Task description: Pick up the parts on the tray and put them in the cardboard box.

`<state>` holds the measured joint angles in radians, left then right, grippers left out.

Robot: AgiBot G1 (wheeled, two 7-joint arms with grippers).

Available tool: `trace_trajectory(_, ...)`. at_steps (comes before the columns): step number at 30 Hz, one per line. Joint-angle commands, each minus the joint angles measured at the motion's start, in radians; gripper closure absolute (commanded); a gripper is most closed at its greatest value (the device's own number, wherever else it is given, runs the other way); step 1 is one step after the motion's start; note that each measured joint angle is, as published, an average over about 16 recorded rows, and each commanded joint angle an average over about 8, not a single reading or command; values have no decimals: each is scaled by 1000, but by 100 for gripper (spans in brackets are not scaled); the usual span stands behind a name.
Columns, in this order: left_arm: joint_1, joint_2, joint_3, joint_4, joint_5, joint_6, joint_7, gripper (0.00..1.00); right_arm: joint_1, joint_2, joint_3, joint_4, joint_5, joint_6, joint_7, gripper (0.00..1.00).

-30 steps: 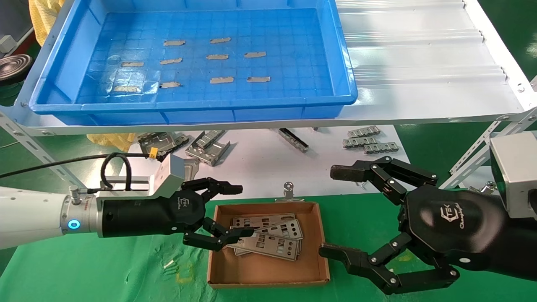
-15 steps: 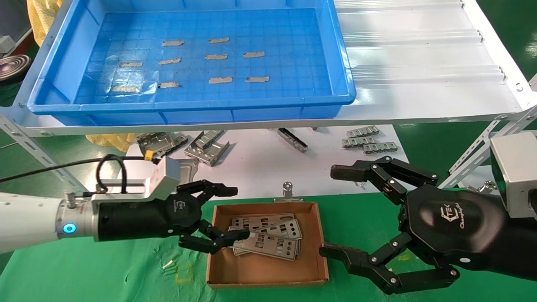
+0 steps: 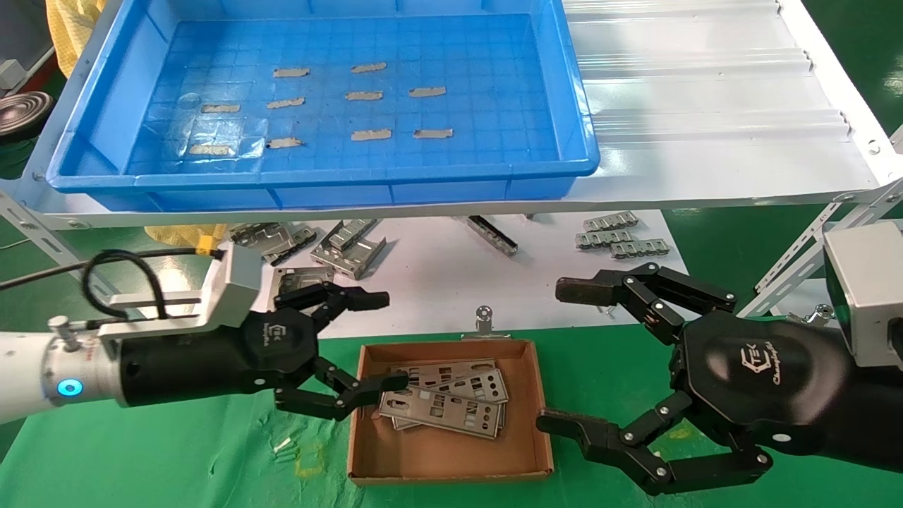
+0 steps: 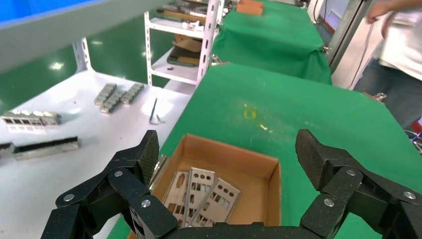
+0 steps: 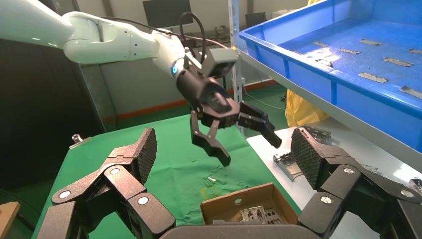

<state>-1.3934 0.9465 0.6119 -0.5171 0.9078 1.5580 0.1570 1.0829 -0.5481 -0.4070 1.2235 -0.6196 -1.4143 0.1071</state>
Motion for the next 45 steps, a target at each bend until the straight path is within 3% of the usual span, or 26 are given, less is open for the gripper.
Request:
trace_trajectory(1, 16, -17, -16, -38, -9, -3, -17, 0, 0, 0, 0, 0, 0, 0, 0, 0)
trace_trajectory(36, 291, -306, -303, -700, -162, -57, -315, 0, 0, 0, 0, 0, 0, 0, 0, 0)
trace_trajectory(45, 330, -347, -345, -795, -185, -63, -352, 0, 0, 0, 0, 0, 0, 0, 0, 0)
